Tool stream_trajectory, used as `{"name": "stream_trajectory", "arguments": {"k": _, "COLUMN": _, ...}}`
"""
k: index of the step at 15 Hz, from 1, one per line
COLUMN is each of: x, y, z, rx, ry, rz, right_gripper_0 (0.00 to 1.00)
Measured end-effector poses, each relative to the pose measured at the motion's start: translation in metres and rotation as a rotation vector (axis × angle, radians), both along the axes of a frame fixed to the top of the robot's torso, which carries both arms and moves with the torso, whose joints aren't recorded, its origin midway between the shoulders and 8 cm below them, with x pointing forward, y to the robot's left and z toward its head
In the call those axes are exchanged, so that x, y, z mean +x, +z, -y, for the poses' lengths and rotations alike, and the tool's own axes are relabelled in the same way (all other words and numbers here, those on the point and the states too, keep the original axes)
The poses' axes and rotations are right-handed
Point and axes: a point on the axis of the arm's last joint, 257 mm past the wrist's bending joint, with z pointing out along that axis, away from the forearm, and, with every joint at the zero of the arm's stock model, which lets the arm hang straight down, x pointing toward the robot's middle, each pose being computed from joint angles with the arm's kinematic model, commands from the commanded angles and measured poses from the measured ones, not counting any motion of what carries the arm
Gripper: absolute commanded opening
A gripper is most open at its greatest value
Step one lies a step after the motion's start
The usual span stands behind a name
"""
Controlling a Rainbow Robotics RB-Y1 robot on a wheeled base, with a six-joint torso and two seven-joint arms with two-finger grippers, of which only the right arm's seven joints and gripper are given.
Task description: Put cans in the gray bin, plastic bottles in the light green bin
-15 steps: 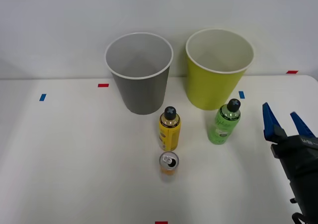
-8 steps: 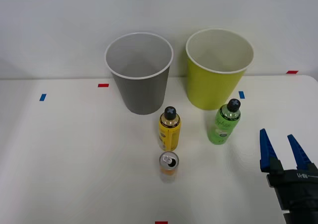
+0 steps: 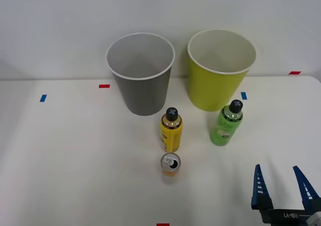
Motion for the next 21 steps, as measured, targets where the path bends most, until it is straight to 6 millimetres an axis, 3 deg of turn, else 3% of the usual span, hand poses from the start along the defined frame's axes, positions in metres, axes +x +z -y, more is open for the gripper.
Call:
{"name": "stream_trajectory", "arguments": {"k": 8, "x": -0.04, "y": -0.05, "z": -0.01, "rx": -0.185, "ry": -0.09, "rz": -0.044, "right_gripper_0": 0.88}}
{"name": "stream_trajectory", "arguments": {"k": 18, "x": -0.041, "y": -0.053, "z": -0.026, "rx": -0.235, "ry": -0.082, "rz": -0.024, "right_gripper_0": 0.88}}
{"name": "stream_trajectory", "arguments": {"k": 21, "x": -0.052, "y": -0.054, "z": -0.021, "rx": -0.266, "ry": -0.076, "rz": -0.041, "right_gripper_0": 0.88}}
